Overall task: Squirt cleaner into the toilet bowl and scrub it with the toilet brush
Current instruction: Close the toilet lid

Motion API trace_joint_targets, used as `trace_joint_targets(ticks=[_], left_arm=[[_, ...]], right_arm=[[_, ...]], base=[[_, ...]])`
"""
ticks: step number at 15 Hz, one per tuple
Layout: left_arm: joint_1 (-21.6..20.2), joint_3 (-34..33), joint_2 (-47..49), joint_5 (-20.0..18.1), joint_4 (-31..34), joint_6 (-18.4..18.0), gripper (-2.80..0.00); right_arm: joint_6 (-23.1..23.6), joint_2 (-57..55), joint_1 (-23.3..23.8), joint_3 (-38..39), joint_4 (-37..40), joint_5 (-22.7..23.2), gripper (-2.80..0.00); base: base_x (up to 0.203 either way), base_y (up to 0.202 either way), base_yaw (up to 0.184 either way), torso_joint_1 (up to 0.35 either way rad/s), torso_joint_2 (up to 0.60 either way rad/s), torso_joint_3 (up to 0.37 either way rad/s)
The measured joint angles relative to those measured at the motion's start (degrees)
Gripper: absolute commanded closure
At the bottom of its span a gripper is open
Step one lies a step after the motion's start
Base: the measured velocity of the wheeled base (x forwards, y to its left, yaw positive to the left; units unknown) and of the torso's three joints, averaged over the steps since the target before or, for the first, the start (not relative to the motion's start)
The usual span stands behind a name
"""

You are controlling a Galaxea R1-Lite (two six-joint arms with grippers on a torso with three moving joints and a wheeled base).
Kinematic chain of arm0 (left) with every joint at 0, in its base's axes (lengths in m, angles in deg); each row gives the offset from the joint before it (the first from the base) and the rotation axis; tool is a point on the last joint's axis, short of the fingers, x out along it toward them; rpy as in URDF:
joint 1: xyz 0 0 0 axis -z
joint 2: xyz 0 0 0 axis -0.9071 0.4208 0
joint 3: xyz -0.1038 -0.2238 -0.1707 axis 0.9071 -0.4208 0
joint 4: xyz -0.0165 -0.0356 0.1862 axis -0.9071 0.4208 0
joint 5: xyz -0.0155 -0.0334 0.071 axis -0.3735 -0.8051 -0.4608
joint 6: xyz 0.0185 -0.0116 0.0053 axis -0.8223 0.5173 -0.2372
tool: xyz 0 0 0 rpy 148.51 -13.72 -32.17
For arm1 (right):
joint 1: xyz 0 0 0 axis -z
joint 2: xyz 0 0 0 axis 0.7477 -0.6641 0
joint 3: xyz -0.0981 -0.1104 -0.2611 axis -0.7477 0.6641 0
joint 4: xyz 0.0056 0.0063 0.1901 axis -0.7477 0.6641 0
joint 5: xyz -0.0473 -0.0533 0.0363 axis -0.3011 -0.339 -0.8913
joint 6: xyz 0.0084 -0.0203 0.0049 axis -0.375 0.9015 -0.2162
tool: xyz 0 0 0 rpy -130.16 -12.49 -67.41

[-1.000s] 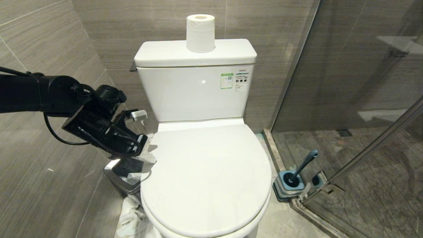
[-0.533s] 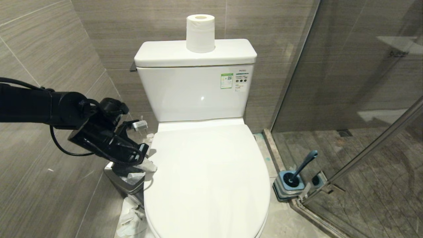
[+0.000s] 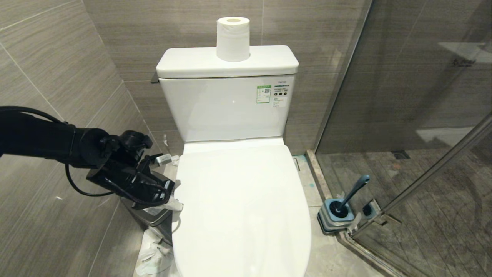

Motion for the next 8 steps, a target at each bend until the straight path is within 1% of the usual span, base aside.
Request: trace_joint_targets(ticks=[5,8], left_arm=[[0.03,-3.24,1.27,0.04,-4.23,0.16,0.00],[-0.30,-2.32,0.34,0.01,-4.19,1.80,0.00]], right_arm=[[-0.05,0.00,0.00,0.00,0.02,0.00,0.00],[-0.08,0.00,0.00,0.00,0.02,0.03,0.00]], base=[[0.000,0.000,0.000,0.000,0.00,0.000],[0.000,0.000,0.000,0.000,0.00,0.000]])
